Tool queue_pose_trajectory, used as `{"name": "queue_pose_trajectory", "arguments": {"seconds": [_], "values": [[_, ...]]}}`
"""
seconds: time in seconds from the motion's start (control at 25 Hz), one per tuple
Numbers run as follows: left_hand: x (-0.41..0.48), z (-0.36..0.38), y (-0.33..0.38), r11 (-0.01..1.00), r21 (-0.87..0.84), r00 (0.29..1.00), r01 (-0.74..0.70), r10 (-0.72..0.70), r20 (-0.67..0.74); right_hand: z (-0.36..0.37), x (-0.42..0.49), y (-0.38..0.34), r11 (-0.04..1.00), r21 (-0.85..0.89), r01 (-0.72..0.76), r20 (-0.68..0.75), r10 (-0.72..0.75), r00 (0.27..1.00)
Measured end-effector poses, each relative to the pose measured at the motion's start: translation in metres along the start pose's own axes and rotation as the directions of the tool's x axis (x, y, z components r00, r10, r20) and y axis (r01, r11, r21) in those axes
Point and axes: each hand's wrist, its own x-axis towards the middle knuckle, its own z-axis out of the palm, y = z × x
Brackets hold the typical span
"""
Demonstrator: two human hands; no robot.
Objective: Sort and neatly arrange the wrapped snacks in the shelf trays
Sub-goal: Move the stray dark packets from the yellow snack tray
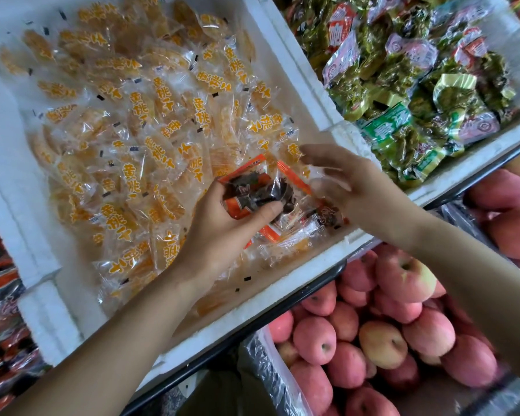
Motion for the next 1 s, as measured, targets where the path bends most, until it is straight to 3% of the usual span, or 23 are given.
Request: {"name": "queue_pose_trajectory", "arguments": {"seconds": [0.04, 0.12, 0.24, 0.44, 0.6, 0.68, 0.8, 0.88, 1.0], "values": [[0.000, -0.001, 0.001, 1.000, -0.006, 1.000, -0.005, 0.005, -0.012, -0.004, -0.001, 0.009, 0.992, -0.113, -0.057, -0.044, 0.052, 0.998], [0.001, -0.005, 0.001, 1.000, -0.027, 0.999, -0.010, 0.009, -0.041, -0.006, -0.001, 0.022, 0.900, -0.408, -0.156, 0.044, 0.190, 0.981], [0.002, -0.007, -0.001, 0.999, -0.036, 0.997, -0.011, 0.008, -0.083, 0.007, 0.000, 0.029, 0.832, -0.532, -0.155, 0.254, 0.332, 0.909], [0.000, -0.009, -0.005, 0.999, -0.038, 0.997, 0.007, -0.010, -0.076, 0.007, 0.006, 0.022, 0.767, -0.632, -0.107, 0.152, 0.258, 0.954], [0.001, -0.012, -0.009, 0.999, -0.037, 0.993, 0.021, -0.025, -0.116, 0.001, -0.002, 0.014, 0.630, -0.776, 0.033, 0.183, 0.176, 0.967], [0.003, -0.014, -0.010, 0.999, -0.041, 0.987, 0.025, -0.031, -0.157, -0.004, -0.006, 0.009, 0.681, -0.730, -0.059, 0.015, 0.103, 0.995], [0.005, -0.016, -0.010, 0.997, -0.078, 0.975, 0.015, -0.032, -0.221, -0.012, -0.005, -0.006, 0.832, -0.534, -0.150, -0.272, -0.001, 0.962], [0.005, -0.016, -0.009, 0.995, -0.103, 0.969, 0.007, -0.032, -0.244, -0.007, -0.005, -0.022, 0.916, -0.377, -0.137, -0.310, 0.015, 0.951], [-0.003, -0.017, -0.009, 0.994, -0.112, 0.970, 0.003, -0.030, -0.241, 0.020, -0.008, -0.038, 0.977, -0.185, -0.104, -0.213, 0.063, 0.975]]}}
